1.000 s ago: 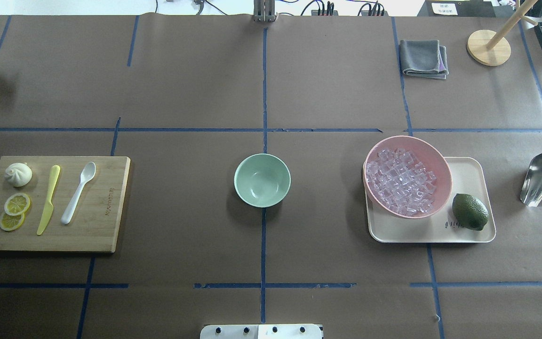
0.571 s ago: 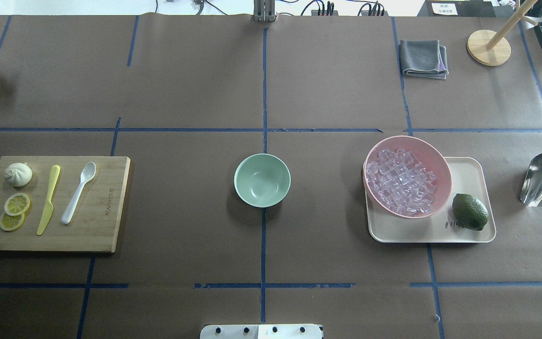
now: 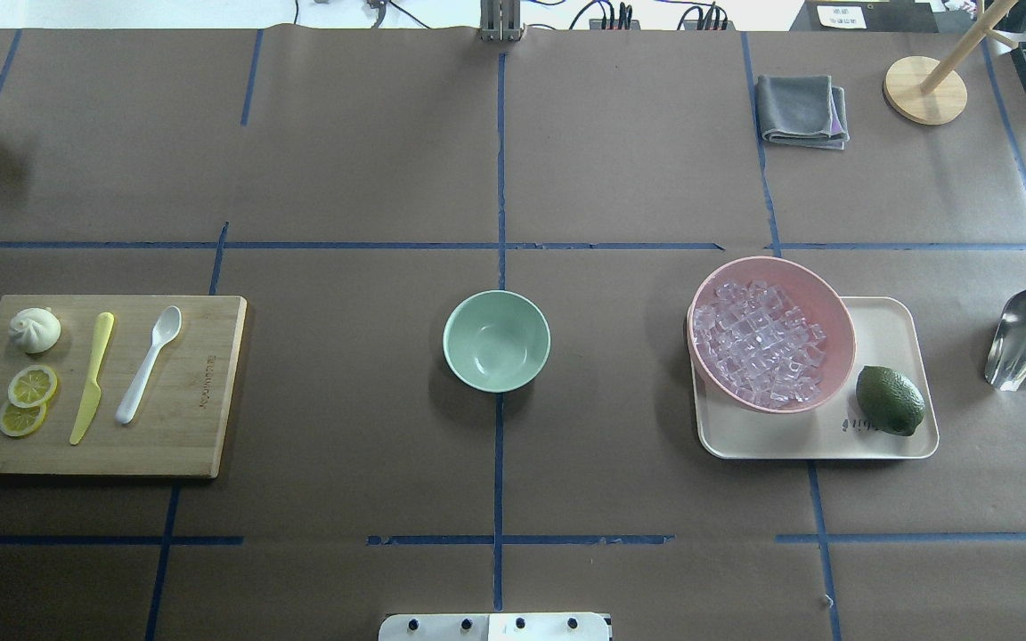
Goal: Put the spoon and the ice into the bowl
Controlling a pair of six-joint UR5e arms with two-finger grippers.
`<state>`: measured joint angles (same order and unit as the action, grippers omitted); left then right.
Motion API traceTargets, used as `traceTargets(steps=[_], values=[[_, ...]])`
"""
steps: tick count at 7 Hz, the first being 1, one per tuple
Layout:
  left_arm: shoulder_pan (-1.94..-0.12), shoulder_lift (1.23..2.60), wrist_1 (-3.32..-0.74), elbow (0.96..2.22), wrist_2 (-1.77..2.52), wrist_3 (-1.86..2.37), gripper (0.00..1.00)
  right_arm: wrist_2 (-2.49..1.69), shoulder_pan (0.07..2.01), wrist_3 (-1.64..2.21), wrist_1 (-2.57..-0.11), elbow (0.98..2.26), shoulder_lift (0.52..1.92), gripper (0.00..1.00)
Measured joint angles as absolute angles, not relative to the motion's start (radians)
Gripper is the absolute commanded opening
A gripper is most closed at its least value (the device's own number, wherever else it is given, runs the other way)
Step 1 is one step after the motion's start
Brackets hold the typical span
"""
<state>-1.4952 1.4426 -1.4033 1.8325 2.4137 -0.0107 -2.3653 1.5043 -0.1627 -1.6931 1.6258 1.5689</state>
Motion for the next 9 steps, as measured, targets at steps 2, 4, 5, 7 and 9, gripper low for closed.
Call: traceTargets(steps=[2, 4, 5, 7, 9], values=[[-1.354, 1.454, -1.512, 1.845, 2.495, 0.055, 1.00, -2.379, 1.494, -0.161, -1.693, 1.627, 1.568, 1.00], [-1.147, 1.524, -1.715, 1.837, 2.474, 0.249, 1.00, -2.390, 1.485, -0.160, -1.694, 1.627, 1.568, 0.99], [-1.024, 1.580, -1.778, 1.827, 2.392, 0.355, 0.98, -2.391, 1.480, -0.157, -1.693, 1.627, 1.568, 0.99], [-0.863, 1.650, -1.812, 1.816, 2.242, 0.468, 0.94, -2.389, 1.469, -0.152, -1.692, 1.628, 1.567, 0.99], [-0.802, 1.667, -1.818, 1.798, 2.158, 0.488, 0.89, -2.389, 1.464, -0.148, -1.692, 1.628, 1.567, 0.99]])
